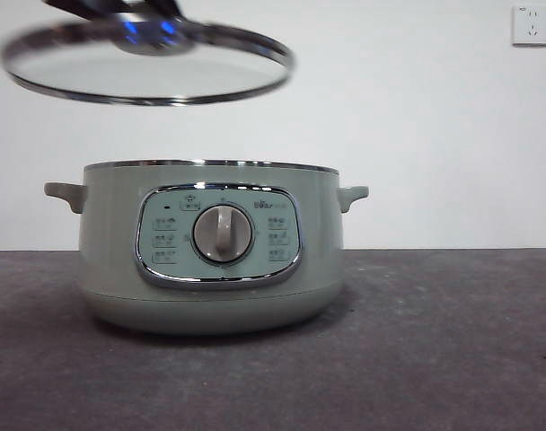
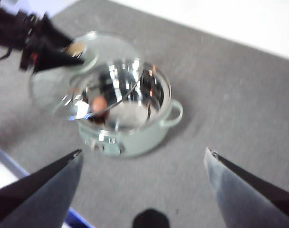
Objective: Pick up the egg,open the lid,put the egg in the pot,close the lid
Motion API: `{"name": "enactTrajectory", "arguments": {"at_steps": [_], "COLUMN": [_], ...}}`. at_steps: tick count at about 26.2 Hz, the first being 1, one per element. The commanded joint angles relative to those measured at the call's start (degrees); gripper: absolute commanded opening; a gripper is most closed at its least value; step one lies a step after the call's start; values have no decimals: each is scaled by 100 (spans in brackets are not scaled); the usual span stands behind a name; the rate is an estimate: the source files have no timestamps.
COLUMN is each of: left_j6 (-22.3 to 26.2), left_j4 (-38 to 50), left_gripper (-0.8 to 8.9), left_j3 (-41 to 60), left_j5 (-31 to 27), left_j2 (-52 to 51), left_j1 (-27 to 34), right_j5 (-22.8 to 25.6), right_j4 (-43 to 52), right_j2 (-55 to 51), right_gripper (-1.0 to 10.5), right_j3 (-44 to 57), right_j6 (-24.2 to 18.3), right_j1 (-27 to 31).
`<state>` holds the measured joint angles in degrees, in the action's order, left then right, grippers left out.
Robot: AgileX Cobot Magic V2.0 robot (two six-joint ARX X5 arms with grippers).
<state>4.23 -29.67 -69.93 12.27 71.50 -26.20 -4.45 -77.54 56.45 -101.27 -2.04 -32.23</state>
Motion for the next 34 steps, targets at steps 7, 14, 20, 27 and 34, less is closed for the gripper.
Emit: {"name": "enactTrajectory", "arguments": {"at_steps": [7, 14, 20, 27, 34], "left_j6": [-37, -83, -125, -168, -168], "left_j4": [828, 1137, 1121, 822, 750], "left_gripper": [-8, -8, -8, 4, 383], "left_j3": [-74, -74, -74, -74, -79], "left_j5": [-203, -201, -199, -197, -177], "left_j2": [831, 1311, 1574, 1582, 1580], "left_j1": [-227, -225, -232, -225, -225], "right_j5": [258, 260, 302, 389, 389], "right_j4": [-2, -52, -44, -44, -50], "right_j2": [-1274, -1886, -1884, -1884, -1884], "right_gripper": [436, 436, 436, 436, 436], "right_j3": [1685, 2197, 2216, 2216, 2216], "right_j6": [538, 793, 789, 785, 789], "right_j1": [2, 2, 2, 2, 2]}}
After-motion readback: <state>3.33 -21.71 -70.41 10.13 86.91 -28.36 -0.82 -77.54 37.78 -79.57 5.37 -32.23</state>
